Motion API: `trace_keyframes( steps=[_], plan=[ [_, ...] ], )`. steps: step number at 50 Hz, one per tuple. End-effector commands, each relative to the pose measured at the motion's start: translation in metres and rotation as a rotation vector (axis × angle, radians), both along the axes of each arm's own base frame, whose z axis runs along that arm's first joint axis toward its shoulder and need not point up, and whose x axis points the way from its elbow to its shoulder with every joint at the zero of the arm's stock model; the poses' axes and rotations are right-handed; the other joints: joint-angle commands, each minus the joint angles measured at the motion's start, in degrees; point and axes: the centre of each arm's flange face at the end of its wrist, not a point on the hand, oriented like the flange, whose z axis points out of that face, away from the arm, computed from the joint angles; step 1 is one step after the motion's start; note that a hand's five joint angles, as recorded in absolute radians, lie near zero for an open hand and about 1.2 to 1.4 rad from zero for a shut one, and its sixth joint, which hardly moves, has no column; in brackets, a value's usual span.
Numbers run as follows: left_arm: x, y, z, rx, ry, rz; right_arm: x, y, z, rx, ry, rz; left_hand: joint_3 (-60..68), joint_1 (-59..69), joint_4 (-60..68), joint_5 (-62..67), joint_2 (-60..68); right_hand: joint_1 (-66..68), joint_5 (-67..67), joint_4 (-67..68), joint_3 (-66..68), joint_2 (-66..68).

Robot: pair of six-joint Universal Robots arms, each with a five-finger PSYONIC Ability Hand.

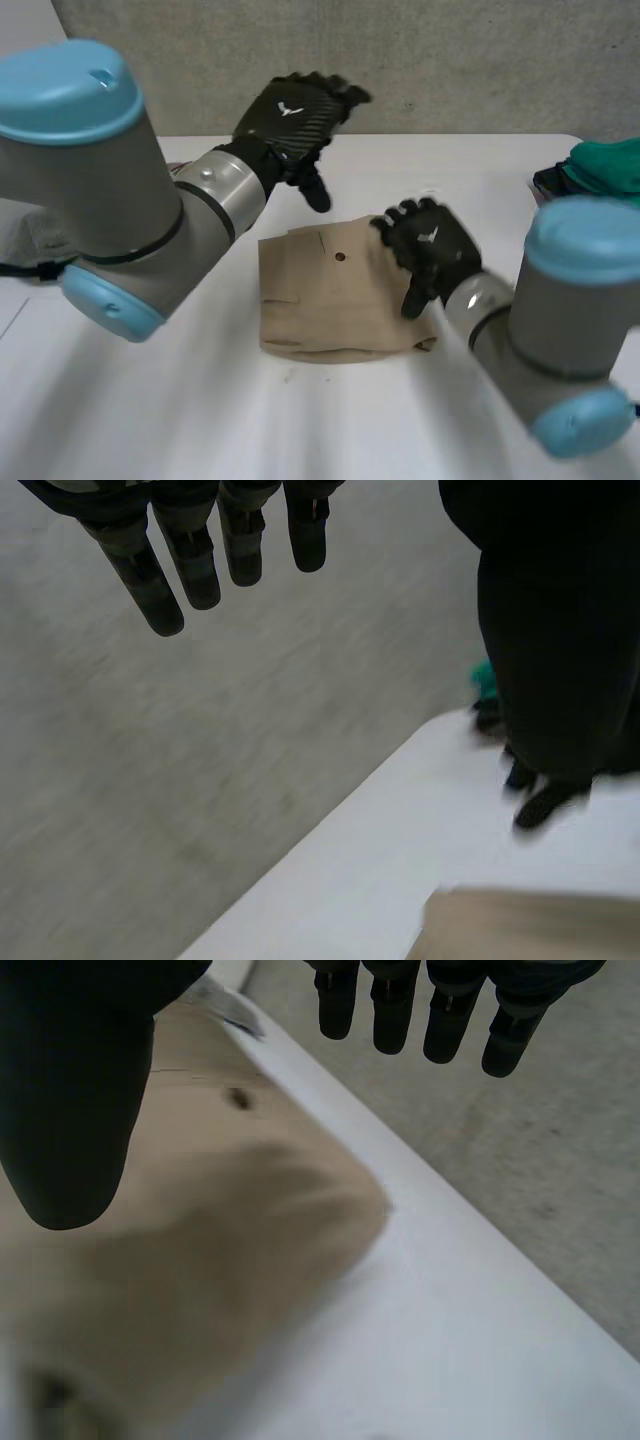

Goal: Fold the laundry.

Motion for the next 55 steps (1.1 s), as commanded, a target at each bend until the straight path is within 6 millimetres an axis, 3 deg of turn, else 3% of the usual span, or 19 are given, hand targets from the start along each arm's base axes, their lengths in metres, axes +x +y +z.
trace_keyframes(
  steps=[1, 9, 15, 21, 34, 36, 37, 38, 41, 42, 49, 55],
  plan=[
    [-0.001, 0.025, -0.007, 0.127, -0.063, -0.263, 0.011, 0.045, -0.041, -0.017, -0.005, 0.097, 0.7, 2.5, 1.1, 0.0, 1.1, -2.5, -2.6, -2.0, -1.4, -1.0],
    [-0.002, 0.023, -0.020, 0.174, -0.086, -0.278, 0.021, 0.035, -0.077, -0.063, -0.004, 0.110, 0.9, 2.6, 1.3, 0.2, 1.2, -2.5, -2.6, -2.0, -1.4, -1.0],
    [-0.003, 0.022, -0.025, 0.183, -0.091, -0.280, 0.029, 0.025, -0.088, -0.147, 0.016, 0.117, 0.7, 2.5, 1.1, 0.0, 1.1, -2.5, -2.6, -2.0, -1.4, -1.0],
    [-0.004, 0.020, -0.025, 0.175, -0.085, -0.280, 0.037, 0.015, -0.094, -0.225, 0.001, 0.117, 0.7, 2.5, 1.1, 0.0, 1.1, -2.5, -2.6, -2.0, -1.4, -1.0],
    [-0.004, 0.018, -0.024, 0.154, -0.073, -0.275, 0.048, -0.005, -0.086, -0.286, -0.019, 0.059, 0.7, 2.5, 1.1, 0.0, 1.1, -2.5, -2.6, -2.0, -1.4, -1.0],
    [-0.004, 0.018, -0.024, 0.154, -0.073, -0.275, 0.049, -0.008, -0.084, -0.291, -0.024, 0.053, 0.7, 2.5, 1.1, 0.0, 1.1, 4.4, 4.4, 4.9, 5.5, 6.0],
    [-0.004, 0.018, -0.024, 0.153, -0.073, -0.275, 0.050, -0.009, -0.083, -0.294, -0.028, 0.051, 0.7, 2.5, 1.1, 0.0, 1.1, 11.0, 10.9, 11.5, 12.1, 12.5],
    [-0.004, 0.017, -0.023, 0.150, -0.071, -0.274, 0.052, -0.011, -0.081, -0.297, -0.037, 0.053, 0.7, 2.5, 1.1, 0.0, 1.1, 30.4, 30.3, 30.8, 31.5, 31.9],
    [-0.004, 0.017, -0.022, 0.146, -0.069, -0.274, 0.053, -0.014, -0.077, -0.305, -0.049, 0.055, 0.7, 2.5, 1.1, 0.0, 1.1, 62.6, 62.5, 63.1, 63.7, 64.1],
    [-0.004, 0.018, -0.021, 0.145, -0.069, -0.274, 0.055, -0.016, -0.074, -0.312, -0.060, 0.053, 0.7, 2.5, 1.1, 0.0, 1.1, 67.5, 67.4, 67.9, 68.5, 69.0],
    [-0.002, 0.015, -0.018, 0.137, -0.064, -0.266, 0.062, -0.033, -0.049, -0.348, -0.114, 0.038, 0.7, 2.5, 1.1, 0.0, 1.1, 67.5, 67.4, 68.0, 68.6, 69.0],
    [0.006, 0.007, -0.004, 0.102, -0.043, -0.225, 0.040, -0.092, 0.003, -0.386, -0.228, -0.078, 0.7, 2.5, 1.1, 0.0, 1.1, 67.5, 67.4, 68.0, 68.6, 69.0]
  ],
)
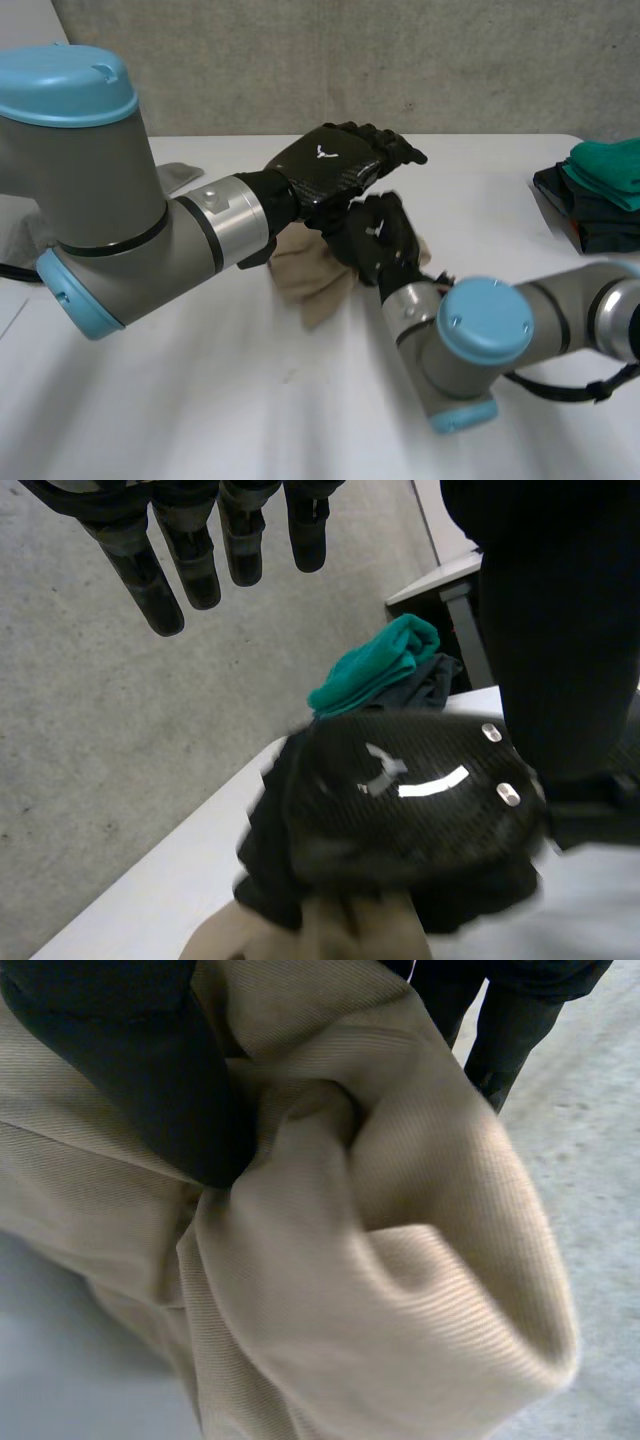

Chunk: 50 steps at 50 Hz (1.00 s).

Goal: Fold the laundry.

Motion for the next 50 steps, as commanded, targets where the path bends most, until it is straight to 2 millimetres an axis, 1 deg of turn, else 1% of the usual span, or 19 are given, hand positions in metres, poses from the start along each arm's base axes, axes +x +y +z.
trace_keyframes(
  steps=[1, 5, 10, 13, 14, 17, 18, 19, 21, 24, 25, 28, 29, 32, 33, 37, 43, 48, 50],
  plan=[
    [0.009, -0.008, 0.018, -0.042, 0.029, 0.045, -0.024, -0.064, 0.060, -0.048, -0.150, -0.098, 0.7, 2.5, 1.1, 0.0, 1.1, 21.7, 17.3, 11.6, 13.5, 14.0],
    [0.014, -0.008, 0.037, -0.076, 0.084, 0.058, -0.045, -0.100, 0.107, -0.149, -0.251, -0.130, 0.7, 2.5, 1.1, 0.0, 1.1, 21.7, 17.3, 11.6, 13.5, 14.0],
    [0.016, -0.013, 0.049, -0.066, 0.167, 0.067, -0.101, -0.151, 0.168, -0.336, -0.355, -0.230, 0.9, 2.6, 1.3, 0.2, 1.2, 21.7, 17.3, 11.6, 13.5, 14.0],
    [0.017, -0.014, 0.053, -0.060, 0.190, 0.070, -0.129, -0.170, 0.186, -0.404, -0.400, -0.275, 0.9, 2.6, 1.3, 0.2, 1.2, 21.7, 17.3, 11.6, 13.5, 14.0],
    [0.018, -0.014, 0.056, -0.060, 0.199, 0.071, -0.155, -0.184, 0.196, -0.445, -0.422, -0.316, 0.9, 2.6, 1.3, 0.2, 1.2, 21.7, 17.3, 11.6, 13.5, 14.0],
    [0.019, -0.012, 0.058, -0.061, 0.205, 0.069, -0.191, -0.201, 0.204, -0.484, -0.436, -0.358, 0.9, 2.6, 1.3, 0.2, 1.2, 21.7, 17.3, 11.6, 13.5, 14.0],
    [0.019, -0.011, 0.057, -0.058, 0.203, 0.068, -0.219, -0.214, 0.205, -0.501, -0.438, -0.375, 0.9, 2.6, 1.3, 0.2, 1.2, 21.7, 17.3, 11.6, 13.5, 14.0],
    [0.019, -0.011, 0.057, -0.058, 0.203, 0.068, -0.233, -0.220, 0.206, -0.510, -0.437, -0.381, 0.9, 2.6, 1.3, 0.2, 1.2, 21.7, 17.3, 11.6, 13.5, 14.0],
    [0.018, -0.010, 0.056, -0.057, 0.201, 0.064, -0.269, -0.240, 0.195, -0.497, -0.422, -0.378, 0.9, 2.6, 1.3, 0.2, 1.2, 21.7, 17.3, 11.6, 13.5, 14.0],
    [0.017, -0.010, 0.055, -0.054, 0.199, 0.059, -0.300, -0.258, 0.172, -0.451, -0.409, -0.369, 0.9, 2.6, 1.3, 0.2, 1.2, 21.7, 17.3, 11.6, 13.5, 14.0],
    [0.017, -0.009, 0.055, -0.055, 0.198, 0.058, -0.315, -0.267, 0.154, -0.413, -0.397, -0.357, 0.9, 2.6, 1.3, 0.2, 1.2, 21.7, 17.3, 11.6, 13.5, 14.0],
    [0.015, -0.009, 0.054, -0.053, 0.197, 0.055, -0.332, -0.277, 0.119, -0.330, -0.377, -0.330, 0.9, 2.6, 1.3, 0.2, 1.2, 21.7, 17.3, 11.6, 13.5, 14.0],
    [0.015, -0.008, 0.053, -0.052, 0.198, 0.052, -0.346, -0.281, 0.095, -0.277, -0.367, -0.325, 0.9, 2.6, 1.3, 0.2, 1.2, 21.7, 17.3, 11.6, 13.5, 14.0],
    [0.014, -0.007, 0.053, -0.051, 0.198, 0.049, -0.365, -0.284, 0.057, -0.185, -0.348, -0.306, 0.9, 2.6, 1.3, 0.2, 1.2, 21.7, 17.3, 11.6, 13.5, 14.0],
    [0.012, -0.006, 0.051, -0.050, 0.198, 0.044, -0.372, -0.283, 0.035, -0.131, -0.332, -0.282, 0.9, 2.6, 1.3, 0.2, 1.2, 21.7, 17.3, 11.6, 13.5, 14.0],
    [0.010, -0.005, 0.047, -0.044, 0.193, 0.039, -0.387, -0.275, -0.003, -0.030, -0.303, -0.238, 1.0, 2.8, 1.5, 0.3, 1.4, 21.7, 17.3, 11.6, 13.5, 14.0],
    [0.007, -0.002, 0.042, -0.037, 0.187, 0.030, -0.419, -0.266, -0.009, -0.018, -0.297, -0.283, 1.0, 2.8, 1.5, 0.3, 1.4, 21.7, 17.3, 11.6, 13.5, 14.0],
    [0.005, 0.002, 0.041, -0.035, 0.185, 0.021, -0.423, -0.261, 0.019, -0.068, -0.288, -0.291, 1.0, 2.8, 1.5, 0.3, 1.4, 21.7, 17.3, 11.6, 13.5, 14.0],
    [0.005, 0.003, 0.042, -0.036, 0.186, 0.019, -0.422, -0.259, 0.026, -0.066, -0.290, -0.298, 1.0, 2.8, 1.5, 0.3, 1.4, -16.5, -20.9, -26.6, -24.7, -24.3]
  ],
)
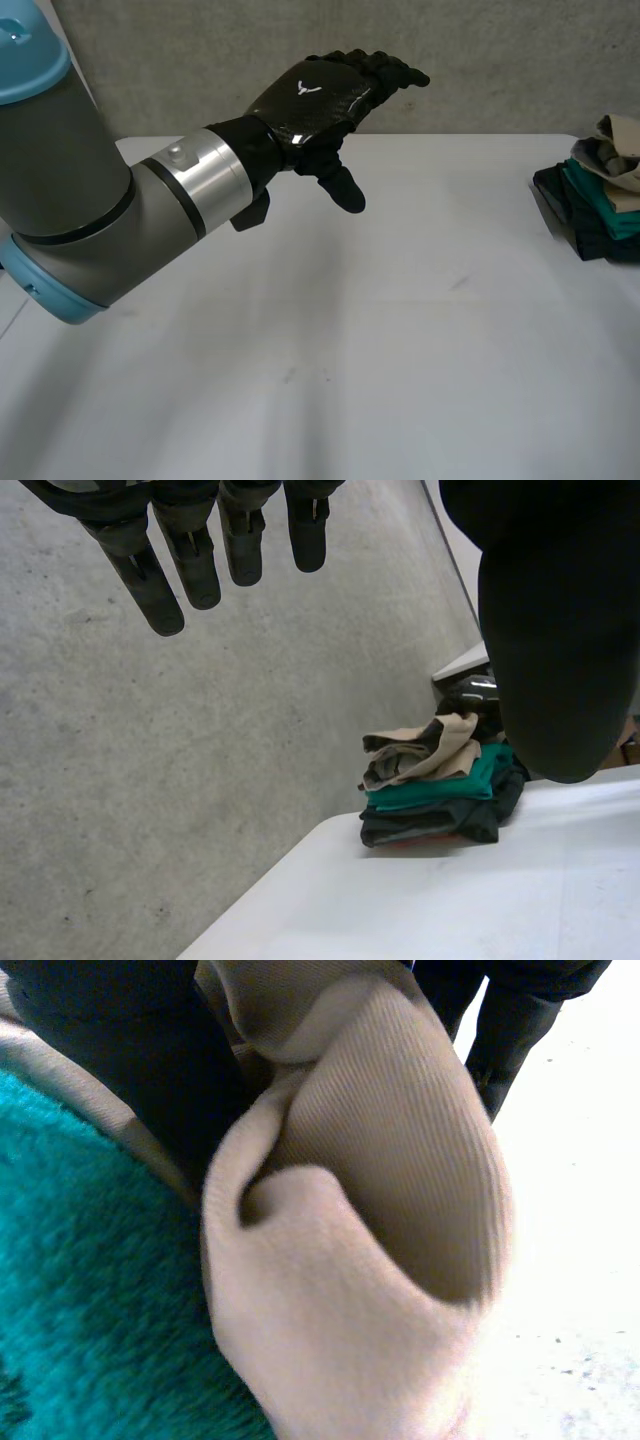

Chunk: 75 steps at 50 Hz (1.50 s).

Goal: Fold the laundry.

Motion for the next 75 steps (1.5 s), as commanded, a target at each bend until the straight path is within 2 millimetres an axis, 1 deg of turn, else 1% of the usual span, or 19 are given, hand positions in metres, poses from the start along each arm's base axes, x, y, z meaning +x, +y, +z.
trace_keyframes(
  steps=[1, 2, 13, 17, 22, 24, 25, 28, 29, 31, 33, 36, 40, 41, 44, 52, 56, 71, 75],
  plan=[
    [-0.002, 0.004, 0.001, -0.002, 0.001, -0.008, -0.002, 0.007, 0.034, -0.037, 0.006, -0.031, 1.0, 2.8, 1.4, 0.3, 1.4, -39.9, -46.0, -49.0, -48.3, -46.5],
    [-0.002, 0.005, 0.001, -0.003, 0.002, -0.011, -0.002, 0.010, 0.039, -0.025, -0.007, -0.046, 1.0, 2.8, 1.4, 0.3, 1.4, -49.8, -55.8, -58.9, -58.2, -56.4],
    [-0.003, 0.015, 0.010, -0.021, 0.015, -0.027, -0.019, 0.051, 0.090, 0.194, -0.022, -0.207, 1.0, 2.8, 1.4, 0.3, 1.4, -49.8, -55.8, -58.9, -58.2, -56.4],
    [-0.002, 0.020, 0.017, -0.033, 0.026, -0.033, -0.037, 0.076, 0.137, 0.200, 0.166, -0.426, 1.0, 2.8, 1.4, 0.3, 1.4, -49.8, -55.8, -58.9, -58.2, -56.4],
    [0.001, 0.026, 0.031, -0.062, 0.050, -0.035, -0.036, 0.090, 0.194, 0.089, 0.361, -0.662, 0.9, 2.6, 1.3, 0.2, 1.2, -49.8, -55.8, -58.9, -58.2, -56.4],
    [0.003, 0.027, 0.038, -0.078, 0.063, -0.031, -0.013, 0.089, 0.211, 0.022, 0.384, -0.665, 0.9, 2.6, 1.3, 0.2, 1.2, -49.8, -55.8, -58.9, -58.2, -56.4],
    [0.006, 0.028, 0.045, -0.099, 0.078, -0.027, 0.027, 0.086, 0.224, -0.060, 0.378, -0.596, 0.7, 2.5, 1.1, 0.0, 1.1, -49.8, -55.8, -58.9, -58.2, -56.4],
    [0.011, 0.029, 0.058, -0.126, 0.104, -0.010, 0.090, 0.090, 0.243, -0.206, 0.356, -0.462, 0.9, 2.6, 1.3, 0.2, 1.2, -49.8, -55.8, -58.9, -58.2, -56.4],
    [0.016, 0.030, 0.066, -0.135, 0.122, 0.011, 0.126, 0.103, 0.253, -0.291, 0.335, -0.376, 1.0, 2.8, 1.4, 0.3, 1.4, -49.8, -55.8, -58.9, -58.2, -56.4],
    [0.022, 0.028, 0.074, -0.147, 0.141, 0.049, 0.159, 0.119, 0.257, -0.358, 0.313, -0.284, 1.2, 3.0, 1.6, 0.5, 1.6, -49.8, -55.8, -58.9, -58.2, -56.4],
    [0.035, 0.020, 0.083, -0.164, 0.162, 0.129, 0.201, 0.146, 0.252, -0.429, 0.301, -0.131, 1.2, 3.0, 1.6, 0.5, 1.6, -49.8, -55.8, -58.9, -58.2, -56.4],
    [0.050, 0.004, 0.086, -0.178, 0.163, 0.228, 0.239, 0.171, 0.233, -0.448, 0.300, 0.039, 1.2, 3.0, 1.6, 0.5, 1.6, -49.8, -55.8, -58.9, -58.2, -56.4],
    [0.096, -0.050, 0.072, -0.178, 0.104, 0.466, 0.301, 0.228, 0.172, -0.335, 0.308, 0.327, 1.0, 2.8, 1.4, 0.3, 1.4, -49.8, -55.8, -58.9, -58.2, -56.4],
    [0.119, -0.072, 0.060, -0.179, 0.044, 0.566, 0.308, 0.237, 0.161, -0.302, 0.306, 0.361, 1.0, 2.8, 1.4, 0.3, 1.4, -49.8, -55.8, -58.9, -58.2, -56.4],
    [0.147, -0.098, 0.036, -0.201, -0.085, 0.686, 0.323, 0.266, 0.126, -0.165, 0.325, 0.440, 1.0, 2.8, 1.4, 0.3, 1.4, -49.8, -55.8, -58.9, -58.2, -56.4],
    [0.212, -0.189, -0.093, -0.216, -0.631, 0.847, 0.323, 0.290, 0.049, 0.164, 0.494, 0.435, 0.4, 2.1, 0.8, -0.3, 0.7, -49.8, -55.8, -58.9, -58.2, -56.4],
    [0.226, -0.214, -0.140, -0.192, -0.692, 0.825, 0.318, 0.291, 0.029, 0.226, 0.558, 0.412, -0.6, 1.1, -0.2, -1.3, -0.3, -49.8, -55.8, -58.9, -58.2, -56.4],
    [0.240, -0.279, -0.221, -0.295, -0.633, 0.811, 0.313, 0.298, 0.019, 0.268, 0.568, 0.417, 8.6, 10.3, 9.0, 7.9, 8.9, -49.8, -55.8, -58.9, -58.2, -56.4],
    [0.233, -0.281, -0.219, -0.322, -0.628, 0.806, 0.312, 0.298, 0.018, 0.270, 0.566, 0.414, 61.9, 63.7, 62.3, 61.2, 62.3, -49.8, -55.8, -58.9, -58.2, -56.4]
  ],
)
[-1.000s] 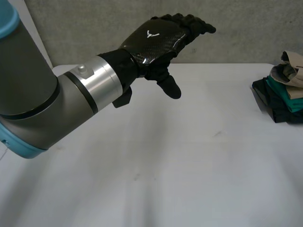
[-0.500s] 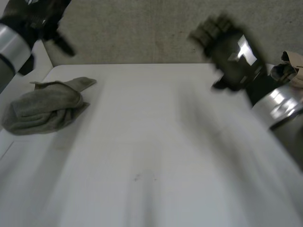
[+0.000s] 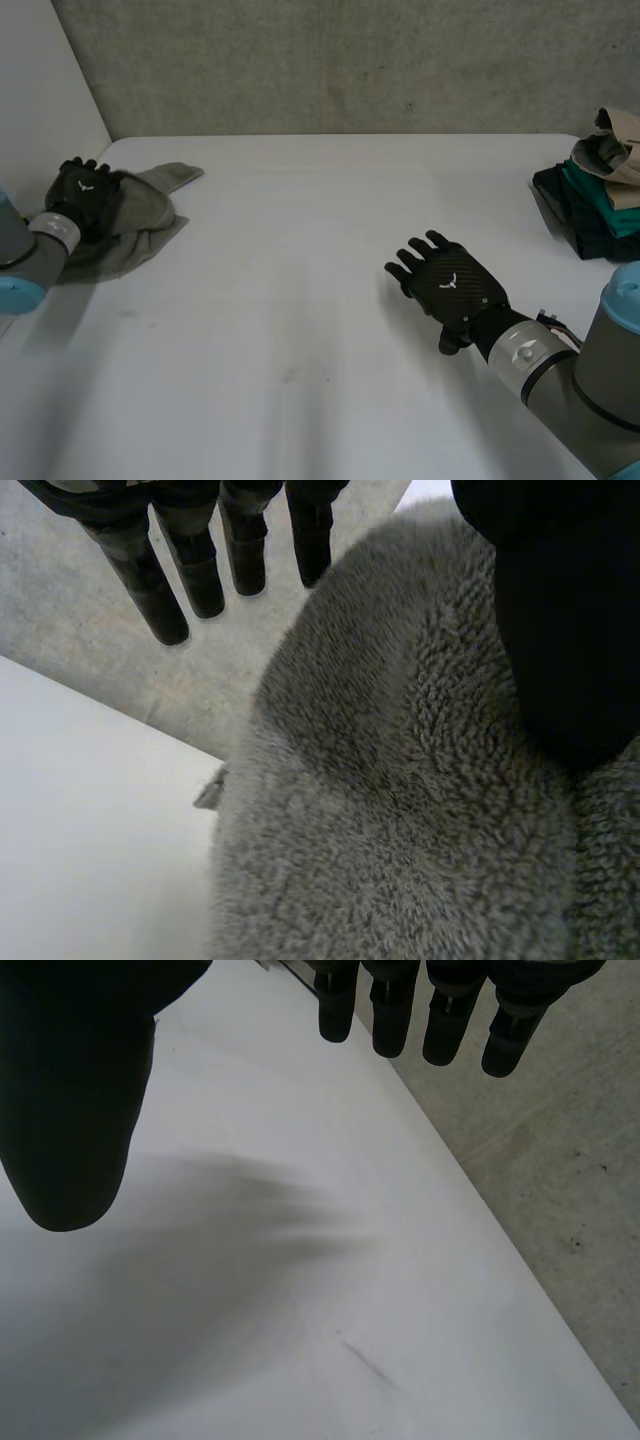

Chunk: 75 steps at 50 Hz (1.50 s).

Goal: Fold the laundry.

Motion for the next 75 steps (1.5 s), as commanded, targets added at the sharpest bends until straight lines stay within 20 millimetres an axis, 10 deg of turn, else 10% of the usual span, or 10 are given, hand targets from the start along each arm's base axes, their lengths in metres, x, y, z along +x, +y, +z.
trace_keyframes(
  steps=[1, 7, 15, 26, 33, 41, 49, 55, 64, 75],
  plan=[
    [-0.011, -0.006, 0.000, -0.037, 0.001, -0.012, -0.001, 0.000, 0.000, 0.002, -0.004, -0.001, 66.5, 66.3, 66.7, 66.0, 66.6, -3.0, -2.7, -2.0, -2.0, -1.8],
    [-0.051, 0.018, 0.088, -0.211, 0.115, 0.010, -0.003, -0.005, 0.001, -0.016, -0.009, -0.016, 66.6, 66.3, 66.8, 66.1, 66.7, -3.0, -2.7, -2.0, -2.0, -1.8],
    [-0.133, 0.127, 0.194, -0.260, 0.532, -0.321, -0.017, -0.025, 0.017, -0.074, -0.030, -0.094, 66.6, 66.3, 66.8, 66.1, 66.7, -3.0, -2.7, -2.0, -2.0, -1.8],
    [-0.236, 0.268, 0.118, 0.187, 0.528, -0.707, -0.045, -0.055, 0.055, -0.107, -0.177, -0.284, 66.6, 66.3, 66.8, 66.1, 66.7, -3.0, -2.7, -2.0, -2.0, -1.8],
    [-0.247, 0.265, 0.050, 0.269, 0.311, -0.630, -0.059, -0.068, 0.062, -0.074, -0.263, -0.346, 66.6, 66.3, 66.8, 66.1, 66.7, -3.0, -2.7, -2.0, -2.0, -1.8],
    [-0.243, 0.281, 0.071, 0.262, 0.246, -0.589, -0.063, -0.069, 0.064, -0.020, -0.254, -0.368, -1.0, -1.3, -0.8, -1.5, -0.9, -3.0, -2.7, -2.0, -2.0, -1.8],
    [-0.214, 0.282, 0.140, 0.132, 0.350, -0.543, -0.060, -0.064, 0.074, 0.076, -0.209, -0.353, -1.5, -1.8, -1.3, -2.0, -1.4, -3.0, -2.7, -2.0, -2.0, -1.8],
    [-0.185, 0.258, 0.149, 0.129, 0.413, -0.440, -0.059, -0.047, 0.069, 0.223, -0.079, -0.326, -1.4, -1.6, -1.1, -1.8, -1.2, -3.0, -2.7, -2.0, -2.0, -1.8],
    [-0.159, 0.210, 0.102, 0.243, 0.384, -0.302, -0.016, 0.009, 0.017, 0.350, 0.023, -0.102, 3.0, 2.8, 3.2, 2.5, 3.1, -3.0, -2.7, -2.0, -2.0, -1.8],
    [-0.186, 0.188, 0.051, 0.491, 0.375, -0.517, -0.004, 0.014, -0.027, 0.229, -0.028, -0.064, 7.0, 6.8, 7.3, 6.6, 7.2, -3.0, -2.7, -2.0, -2.0, -1.8]
  ],
)
